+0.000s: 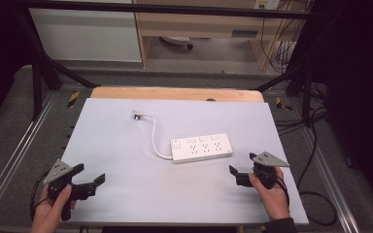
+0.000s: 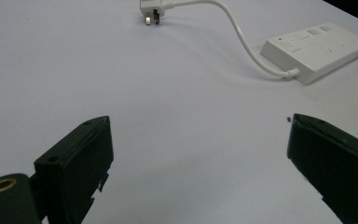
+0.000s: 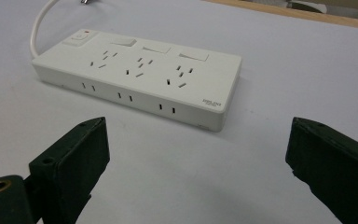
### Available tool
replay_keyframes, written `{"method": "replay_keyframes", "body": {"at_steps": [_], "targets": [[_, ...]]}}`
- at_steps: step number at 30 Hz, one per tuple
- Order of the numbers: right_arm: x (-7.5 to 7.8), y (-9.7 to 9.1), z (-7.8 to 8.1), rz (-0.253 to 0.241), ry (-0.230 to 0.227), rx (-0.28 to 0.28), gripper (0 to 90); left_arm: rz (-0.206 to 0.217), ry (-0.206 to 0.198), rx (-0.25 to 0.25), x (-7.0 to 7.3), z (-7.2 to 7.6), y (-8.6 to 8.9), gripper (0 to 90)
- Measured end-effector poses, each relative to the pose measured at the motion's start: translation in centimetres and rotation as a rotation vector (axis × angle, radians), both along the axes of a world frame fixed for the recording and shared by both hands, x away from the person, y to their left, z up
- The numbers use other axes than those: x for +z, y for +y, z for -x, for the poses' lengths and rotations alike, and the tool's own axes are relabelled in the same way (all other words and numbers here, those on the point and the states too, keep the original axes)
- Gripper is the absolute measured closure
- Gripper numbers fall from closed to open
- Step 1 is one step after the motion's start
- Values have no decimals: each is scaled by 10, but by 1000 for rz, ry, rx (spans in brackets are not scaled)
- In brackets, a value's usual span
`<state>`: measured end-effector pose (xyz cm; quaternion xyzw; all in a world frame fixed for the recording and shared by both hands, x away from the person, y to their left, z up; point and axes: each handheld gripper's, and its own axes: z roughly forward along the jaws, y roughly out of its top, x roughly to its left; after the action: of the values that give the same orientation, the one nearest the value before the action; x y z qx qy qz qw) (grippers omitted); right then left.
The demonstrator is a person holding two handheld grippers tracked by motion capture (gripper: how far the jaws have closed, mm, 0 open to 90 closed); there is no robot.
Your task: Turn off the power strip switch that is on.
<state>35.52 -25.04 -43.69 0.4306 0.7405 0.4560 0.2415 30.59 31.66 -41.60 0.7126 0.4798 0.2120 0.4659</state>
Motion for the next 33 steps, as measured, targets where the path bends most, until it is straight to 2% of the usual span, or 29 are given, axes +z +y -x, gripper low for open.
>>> {"method": "replay_keyframes", "body": {"at_steps": [10,15,24,33], "targets": [[1,0,-1,-7,5,-8,55,-7,15,-14,-1,0,-1,72],[3,3,0,-6,-21,-12,47,-8,17,0,0,-1,-1,76],[10,5,1,-6,-28,-13,47,-4,21,1,-1,-1,0,77],[15,11,1,-39,-6,-1,41,-16,33,-4,-2,-1,-1,75]]}}
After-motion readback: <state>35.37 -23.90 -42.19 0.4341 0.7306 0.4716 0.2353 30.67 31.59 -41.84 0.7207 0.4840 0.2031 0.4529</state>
